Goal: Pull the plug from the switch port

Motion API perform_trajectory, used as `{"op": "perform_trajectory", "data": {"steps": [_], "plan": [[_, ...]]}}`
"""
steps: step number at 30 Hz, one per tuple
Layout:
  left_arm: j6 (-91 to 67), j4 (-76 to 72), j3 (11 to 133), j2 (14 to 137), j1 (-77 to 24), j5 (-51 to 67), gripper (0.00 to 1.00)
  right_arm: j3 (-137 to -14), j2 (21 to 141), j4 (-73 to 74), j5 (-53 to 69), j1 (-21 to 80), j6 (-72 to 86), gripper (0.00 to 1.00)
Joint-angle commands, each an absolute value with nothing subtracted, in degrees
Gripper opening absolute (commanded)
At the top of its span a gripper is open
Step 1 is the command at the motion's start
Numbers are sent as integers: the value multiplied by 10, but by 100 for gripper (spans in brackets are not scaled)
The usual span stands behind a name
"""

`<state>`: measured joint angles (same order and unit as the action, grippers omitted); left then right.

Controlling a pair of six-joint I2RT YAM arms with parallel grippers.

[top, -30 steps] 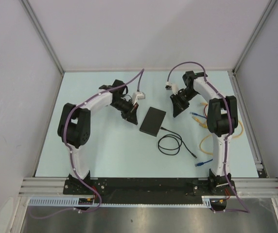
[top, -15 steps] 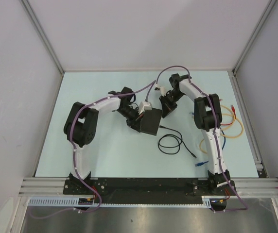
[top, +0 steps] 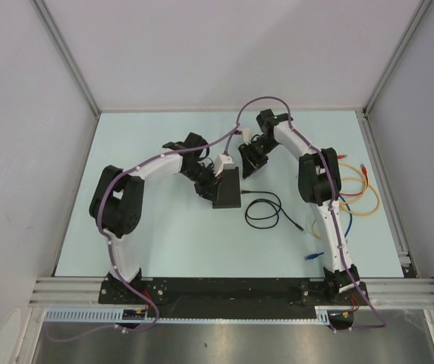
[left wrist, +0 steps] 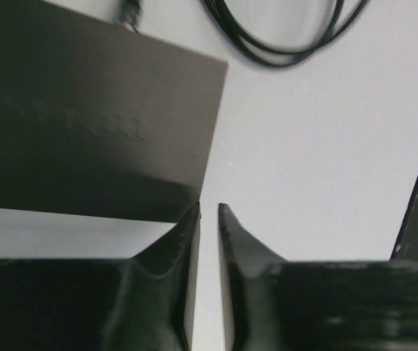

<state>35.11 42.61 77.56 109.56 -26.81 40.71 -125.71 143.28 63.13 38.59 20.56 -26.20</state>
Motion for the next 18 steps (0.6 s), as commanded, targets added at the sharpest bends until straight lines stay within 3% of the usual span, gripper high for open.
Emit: {"op": "perform_trajectory", "data": {"steps": [1, 3, 8, 10, 12, 15, 18], "plan": [[256, 373, 839, 1073, -262, 425, 25, -1260, 1373, 650, 449, 148, -305, 46], [186, 358, 870, 1088, -258, 417, 33, -1264, 1373, 679, 506, 138, -339, 53], [92, 344, 921, 1135, -245, 455, 36, -1297, 1423, 744, 571, 137, -401, 57], [69, 331, 923, 1147, -243, 466, 30, -1310, 1440, 775, 586, 136, -406, 57], [55, 329, 925, 1171, -243, 470, 14, -1299, 1450, 779, 600, 138, -412, 57], [55, 327, 919, 1191, -243, 454, 2, -1292, 1460, 793, 610, 143, -426, 58], [63, 326, 908, 1200, -243, 442, 0, -1277, 1467, 793, 607, 152, -431, 58]]}}
